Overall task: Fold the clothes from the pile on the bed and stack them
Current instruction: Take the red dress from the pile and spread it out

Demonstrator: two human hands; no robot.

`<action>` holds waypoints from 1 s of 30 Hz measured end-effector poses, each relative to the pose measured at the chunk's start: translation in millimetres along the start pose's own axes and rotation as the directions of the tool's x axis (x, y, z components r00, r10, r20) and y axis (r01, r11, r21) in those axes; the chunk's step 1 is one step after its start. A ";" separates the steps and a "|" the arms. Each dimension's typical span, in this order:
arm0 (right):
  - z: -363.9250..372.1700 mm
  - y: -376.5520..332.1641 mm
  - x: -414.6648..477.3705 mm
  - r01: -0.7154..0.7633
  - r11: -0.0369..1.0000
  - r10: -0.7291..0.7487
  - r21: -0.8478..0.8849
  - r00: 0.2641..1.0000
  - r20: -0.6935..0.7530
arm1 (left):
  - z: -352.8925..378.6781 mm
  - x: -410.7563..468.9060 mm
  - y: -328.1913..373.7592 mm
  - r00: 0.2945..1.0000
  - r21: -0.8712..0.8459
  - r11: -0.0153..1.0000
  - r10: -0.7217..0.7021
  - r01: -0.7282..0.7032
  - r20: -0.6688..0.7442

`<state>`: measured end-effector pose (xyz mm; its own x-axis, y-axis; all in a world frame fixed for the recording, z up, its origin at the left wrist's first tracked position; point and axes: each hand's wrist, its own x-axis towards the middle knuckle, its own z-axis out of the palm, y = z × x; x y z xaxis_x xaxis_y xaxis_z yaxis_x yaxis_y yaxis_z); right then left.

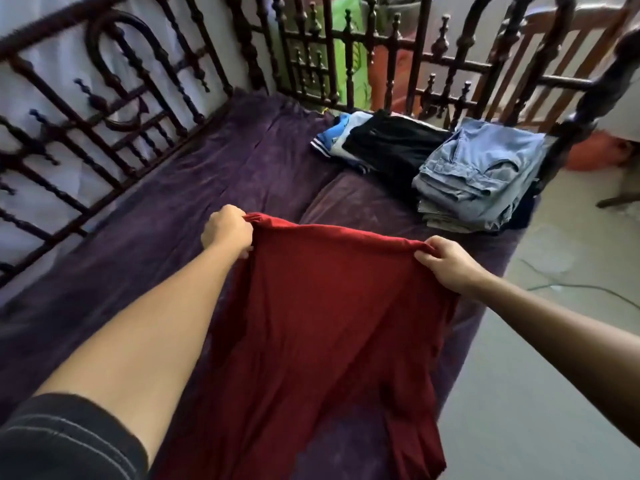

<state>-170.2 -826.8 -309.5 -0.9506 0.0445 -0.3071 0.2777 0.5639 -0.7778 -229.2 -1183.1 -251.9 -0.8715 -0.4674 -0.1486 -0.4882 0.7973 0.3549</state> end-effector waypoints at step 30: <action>328.5 13.1 -36.8 0.711 0.464 -0.117 -0.529 0.641 0.759 | 134.2 -232.1 -381.7 0.861 0.220 0.947 -0.309 0.236 0.404</action>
<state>-86.1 -1091.9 -488.5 -0.5365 -0.6632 -0.5220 -0.6204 0.7292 -0.2888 153.0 -1327.7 -476.8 -0.6188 -0.4942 -0.6106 -0.6782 0.7283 0.0978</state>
